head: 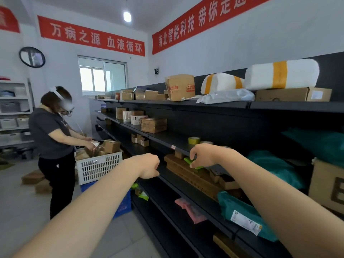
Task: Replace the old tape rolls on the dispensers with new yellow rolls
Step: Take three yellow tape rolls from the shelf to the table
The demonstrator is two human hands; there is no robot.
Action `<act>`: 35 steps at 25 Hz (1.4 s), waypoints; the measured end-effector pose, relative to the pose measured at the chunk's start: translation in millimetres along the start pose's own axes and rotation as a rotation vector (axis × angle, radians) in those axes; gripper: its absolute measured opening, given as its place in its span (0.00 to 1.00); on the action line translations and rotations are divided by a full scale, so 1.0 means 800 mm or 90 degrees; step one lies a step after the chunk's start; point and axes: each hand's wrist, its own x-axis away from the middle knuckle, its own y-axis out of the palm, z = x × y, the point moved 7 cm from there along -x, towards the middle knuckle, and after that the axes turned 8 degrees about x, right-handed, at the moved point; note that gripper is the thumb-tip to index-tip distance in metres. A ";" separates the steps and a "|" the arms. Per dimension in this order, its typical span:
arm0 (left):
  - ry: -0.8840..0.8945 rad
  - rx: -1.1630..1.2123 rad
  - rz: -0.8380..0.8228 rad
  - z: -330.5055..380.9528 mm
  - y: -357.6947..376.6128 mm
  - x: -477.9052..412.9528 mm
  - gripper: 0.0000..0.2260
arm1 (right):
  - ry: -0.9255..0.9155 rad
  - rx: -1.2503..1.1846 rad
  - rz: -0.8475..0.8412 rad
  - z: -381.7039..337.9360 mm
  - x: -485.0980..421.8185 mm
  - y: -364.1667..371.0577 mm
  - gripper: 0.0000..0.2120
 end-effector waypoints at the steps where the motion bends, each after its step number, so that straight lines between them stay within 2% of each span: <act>1: 0.003 -0.001 0.001 -0.010 0.000 -0.007 0.07 | 0.005 0.005 -0.008 -0.002 -0.010 0.006 0.18; 11: -0.014 -0.009 -0.014 -0.096 -0.004 -0.130 0.09 | 0.018 -0.006 -0.028 0.034 -0.163 0.011 0.18; 16: -0.023 0.006 0.004 -0.109 -0.024 -0.223 0.11 | 0.006 -0.034 0.017 0.069 -0.255 0.004 0.16; 21: -0.014 0.083 0.028 -0.124 -0.041 -0.314 0.12 | 0.018 -0.094 0.057 0.116 -0.326 -0.002 0.17; 25: 0.011 0.047 -0.007 -0.128 -0.032 -0.378 0.13 | 0.030 -0.133 0.067 0.151 -0.383 -0.003 0.15; 28: 0.052 0.028 -0.011 -0.130 -0.027 -0.420 0.13 | 0.053 -0.101 0.066 0.169 -0.421 0.002 0.16; 35: 0.200 0.050 -0.003 -0.147 -0.039 -0.547 0.11 | 0.186 -0.044 0.060 0.216 -0.485 0.011 0.17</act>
